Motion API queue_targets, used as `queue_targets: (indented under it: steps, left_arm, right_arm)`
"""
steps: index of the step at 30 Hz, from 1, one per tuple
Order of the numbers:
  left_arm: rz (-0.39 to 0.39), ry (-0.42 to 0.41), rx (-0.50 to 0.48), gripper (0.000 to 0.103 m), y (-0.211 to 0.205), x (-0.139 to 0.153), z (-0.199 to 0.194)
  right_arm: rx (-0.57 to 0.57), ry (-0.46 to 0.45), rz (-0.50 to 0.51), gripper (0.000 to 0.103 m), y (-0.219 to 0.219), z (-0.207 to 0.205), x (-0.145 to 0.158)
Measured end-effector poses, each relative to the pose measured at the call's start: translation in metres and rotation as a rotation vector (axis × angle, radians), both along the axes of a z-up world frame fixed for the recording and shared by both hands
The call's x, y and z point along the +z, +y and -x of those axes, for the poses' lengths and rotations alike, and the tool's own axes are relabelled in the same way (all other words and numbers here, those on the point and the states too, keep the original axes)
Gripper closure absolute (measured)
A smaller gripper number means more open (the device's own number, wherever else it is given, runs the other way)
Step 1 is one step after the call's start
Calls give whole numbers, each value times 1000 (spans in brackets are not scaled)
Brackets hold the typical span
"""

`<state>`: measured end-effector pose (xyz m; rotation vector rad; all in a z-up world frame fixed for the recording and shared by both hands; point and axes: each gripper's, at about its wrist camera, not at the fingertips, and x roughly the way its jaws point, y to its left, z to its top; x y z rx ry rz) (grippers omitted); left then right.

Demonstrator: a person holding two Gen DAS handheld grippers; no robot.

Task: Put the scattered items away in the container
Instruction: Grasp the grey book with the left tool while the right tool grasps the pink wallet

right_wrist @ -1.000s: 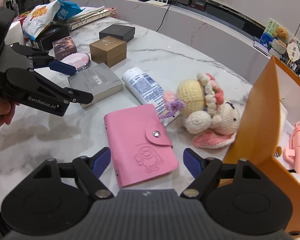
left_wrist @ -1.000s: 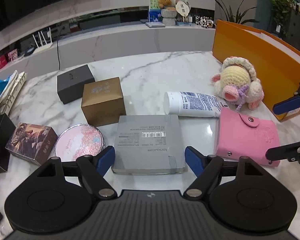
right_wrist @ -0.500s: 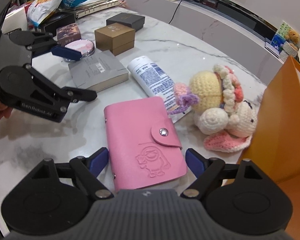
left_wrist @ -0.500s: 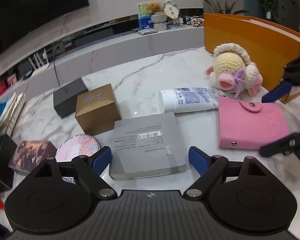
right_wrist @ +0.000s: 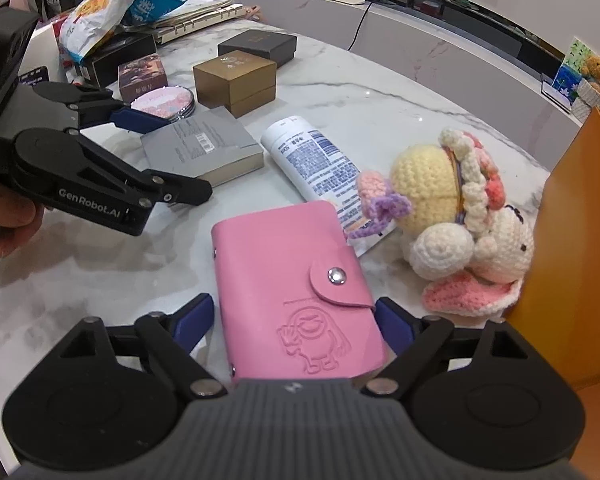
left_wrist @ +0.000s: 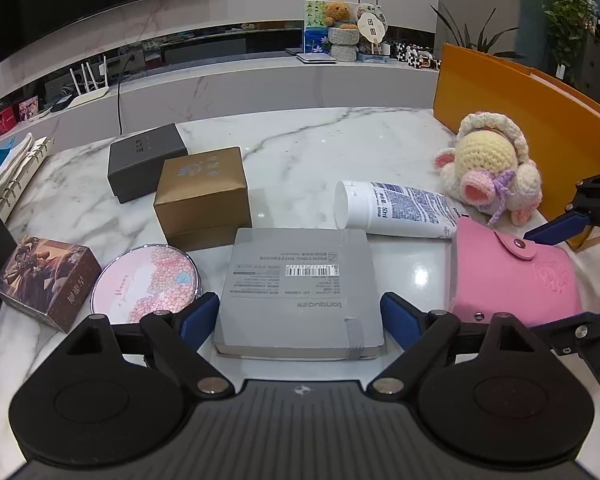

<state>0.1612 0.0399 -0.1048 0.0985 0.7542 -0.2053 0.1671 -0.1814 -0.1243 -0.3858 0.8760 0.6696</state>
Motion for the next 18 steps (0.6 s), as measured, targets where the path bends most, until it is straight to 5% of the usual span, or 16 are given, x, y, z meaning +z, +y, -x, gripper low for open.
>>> queue_targets:
  steps: [18]
  left_arm:
    - [-23,23,-22,8,-3,5,3]
  right_arm:
    - [-32,52,7,20,1,1,3]
